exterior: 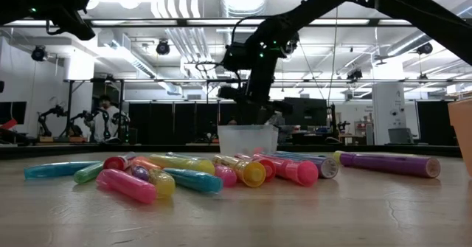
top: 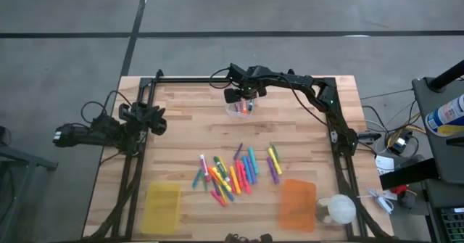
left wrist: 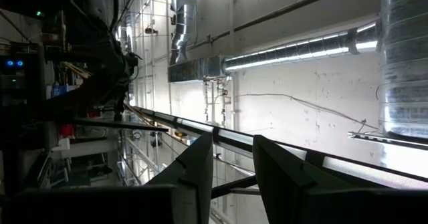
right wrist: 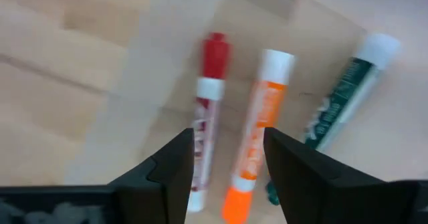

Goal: Pick & Place Markers
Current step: Put the green and white marker pen into the white bin

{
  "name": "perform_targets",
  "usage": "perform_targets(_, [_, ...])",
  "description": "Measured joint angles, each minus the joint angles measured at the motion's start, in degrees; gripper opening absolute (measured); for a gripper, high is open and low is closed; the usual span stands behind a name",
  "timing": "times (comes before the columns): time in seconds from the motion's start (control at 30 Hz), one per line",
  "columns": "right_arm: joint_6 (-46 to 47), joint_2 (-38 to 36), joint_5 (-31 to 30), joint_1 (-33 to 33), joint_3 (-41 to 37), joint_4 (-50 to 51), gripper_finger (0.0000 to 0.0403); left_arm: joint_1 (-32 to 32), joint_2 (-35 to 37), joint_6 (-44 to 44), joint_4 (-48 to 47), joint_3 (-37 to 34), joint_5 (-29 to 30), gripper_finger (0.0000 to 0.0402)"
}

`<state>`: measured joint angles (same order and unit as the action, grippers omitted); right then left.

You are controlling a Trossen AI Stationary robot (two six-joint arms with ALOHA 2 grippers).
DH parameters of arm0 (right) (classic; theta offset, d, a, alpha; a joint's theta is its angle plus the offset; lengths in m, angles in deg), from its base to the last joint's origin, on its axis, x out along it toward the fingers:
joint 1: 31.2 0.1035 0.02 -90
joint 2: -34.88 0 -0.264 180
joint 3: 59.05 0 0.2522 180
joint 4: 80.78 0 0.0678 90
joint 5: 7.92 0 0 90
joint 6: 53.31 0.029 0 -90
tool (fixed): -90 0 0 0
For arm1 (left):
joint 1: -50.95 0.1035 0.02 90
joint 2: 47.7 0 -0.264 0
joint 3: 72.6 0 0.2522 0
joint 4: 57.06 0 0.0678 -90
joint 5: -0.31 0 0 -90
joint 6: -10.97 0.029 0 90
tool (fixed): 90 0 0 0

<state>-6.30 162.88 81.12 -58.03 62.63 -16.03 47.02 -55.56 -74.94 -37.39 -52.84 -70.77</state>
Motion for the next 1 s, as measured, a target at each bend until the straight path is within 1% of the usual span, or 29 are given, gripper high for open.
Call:
perform_targets(0.23, [-2.99,-0.04,0.98,3.91,7.69,0.65,0.0171,-0.02,0.0,-0.04,0.02,0.0,0.0,0.0101])
perform_targets(0.53, [-4.71,-0.13,1.45,12.8,17.5,0.77,0.0171,-0.02,0.0,-0.04,0.02,0.0,-0.02,0.0101])
perform_targets(0.73, [-5.7,-0.11,1.68,19.68,20.14,2.17,0.0171,0.0,0.0,-0.04,0.02,0.0,-1.19,0.0101])
perform_targets(1.0, [-5.62,0.0,4.0,26.92,19.45,2.33,0.0171,-0.02,0.0,-0.04,0.02,0.0,-1.4,0.0101])
